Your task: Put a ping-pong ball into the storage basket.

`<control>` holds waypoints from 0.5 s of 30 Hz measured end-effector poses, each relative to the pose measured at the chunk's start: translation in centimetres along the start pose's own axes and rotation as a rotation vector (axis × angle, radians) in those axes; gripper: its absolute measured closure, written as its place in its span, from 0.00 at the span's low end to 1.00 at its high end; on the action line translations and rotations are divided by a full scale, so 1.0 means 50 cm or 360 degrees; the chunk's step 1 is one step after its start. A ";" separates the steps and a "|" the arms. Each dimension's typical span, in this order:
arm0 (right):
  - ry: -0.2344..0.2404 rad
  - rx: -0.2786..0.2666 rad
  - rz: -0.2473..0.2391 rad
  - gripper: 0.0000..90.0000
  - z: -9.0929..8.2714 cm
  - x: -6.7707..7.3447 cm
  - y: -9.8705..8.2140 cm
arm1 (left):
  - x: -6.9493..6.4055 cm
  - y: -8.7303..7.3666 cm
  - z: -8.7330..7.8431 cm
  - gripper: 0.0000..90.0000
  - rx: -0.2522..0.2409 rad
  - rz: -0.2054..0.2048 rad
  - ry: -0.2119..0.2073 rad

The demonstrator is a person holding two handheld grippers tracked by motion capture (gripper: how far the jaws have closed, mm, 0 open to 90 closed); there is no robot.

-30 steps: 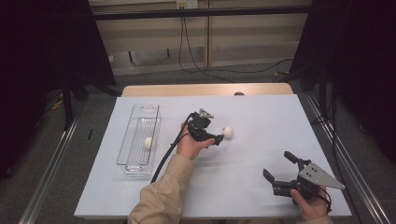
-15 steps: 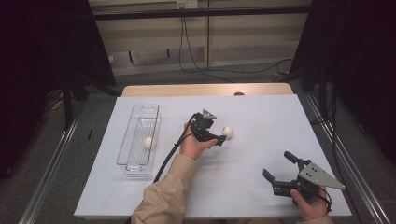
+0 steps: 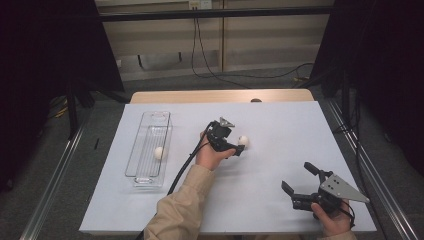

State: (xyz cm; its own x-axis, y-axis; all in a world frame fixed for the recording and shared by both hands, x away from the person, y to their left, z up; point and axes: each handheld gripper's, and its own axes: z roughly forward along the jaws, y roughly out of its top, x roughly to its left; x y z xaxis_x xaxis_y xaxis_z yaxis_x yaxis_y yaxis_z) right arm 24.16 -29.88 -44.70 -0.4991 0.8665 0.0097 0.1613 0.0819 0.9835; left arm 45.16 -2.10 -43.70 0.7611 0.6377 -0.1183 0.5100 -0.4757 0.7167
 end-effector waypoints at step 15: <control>0.0001 0.0001 -0.0001 0.02 0.000 0.000 0.000 | -0.006 0.006 0.016 0.14 -0.0002 0.0004 0.0002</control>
State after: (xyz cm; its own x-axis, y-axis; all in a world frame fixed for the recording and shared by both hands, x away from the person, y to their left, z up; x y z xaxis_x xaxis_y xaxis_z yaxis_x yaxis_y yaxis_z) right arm 24.16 -29.85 -44.70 -0.4997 0.8662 0.0090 0.1612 0.0828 0.9834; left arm 45.39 -2.90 -44.01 0.7618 0.6374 -0.1156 0.5074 -0.4763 0.7181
